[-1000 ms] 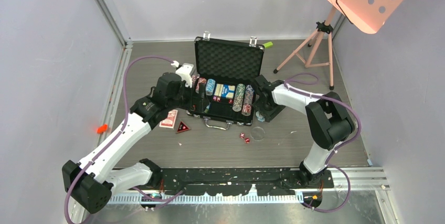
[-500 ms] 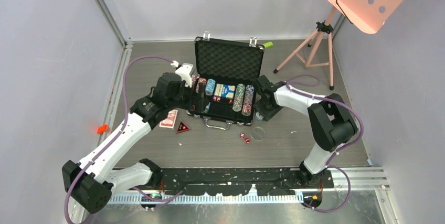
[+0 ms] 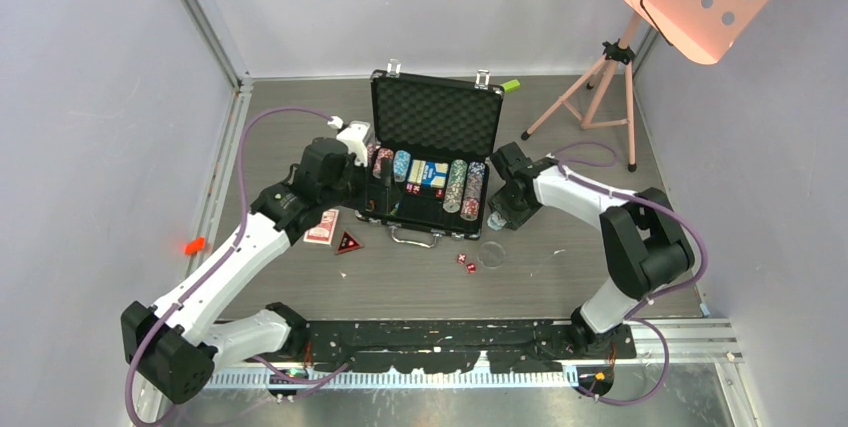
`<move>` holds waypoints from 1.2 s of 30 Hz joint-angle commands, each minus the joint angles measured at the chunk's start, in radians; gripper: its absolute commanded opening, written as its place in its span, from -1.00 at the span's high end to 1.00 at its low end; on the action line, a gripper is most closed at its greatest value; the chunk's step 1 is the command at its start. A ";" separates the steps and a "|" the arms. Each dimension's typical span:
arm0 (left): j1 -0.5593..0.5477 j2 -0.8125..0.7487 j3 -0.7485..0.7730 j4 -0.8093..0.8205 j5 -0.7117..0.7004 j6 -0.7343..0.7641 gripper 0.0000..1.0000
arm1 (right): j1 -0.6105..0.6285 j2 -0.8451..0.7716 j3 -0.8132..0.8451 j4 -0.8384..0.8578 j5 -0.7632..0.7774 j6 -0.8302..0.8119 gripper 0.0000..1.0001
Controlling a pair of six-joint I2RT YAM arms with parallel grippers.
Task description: Pack up texas hold em set
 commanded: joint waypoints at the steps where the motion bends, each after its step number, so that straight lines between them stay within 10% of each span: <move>1: 0.006 0.015 0.003 0.057 0.066 -0.053 -0.99 | -0.006 -0.094 0.006 -0.017 0.018 -0.038 0.29; 10: -0.017 0.088 -0.172 0.495 0.278 -0.418 -0.89 | -0.006 -0.199 0.068 -0.100 -0.007 -0.120 0.30; 20: -0.264 0.258 -0.203 0.866 0.076 -0.621 -0.84 | -0.006 -0.346 0.074 -0.122 -0.117 -0.043 0.30; 36: -0.325 0.432 -0.166 1.071 0.023 -0.711 -0.53 | -0.007 -0.413 0.060 -0.078 -0.241 0.070 0.29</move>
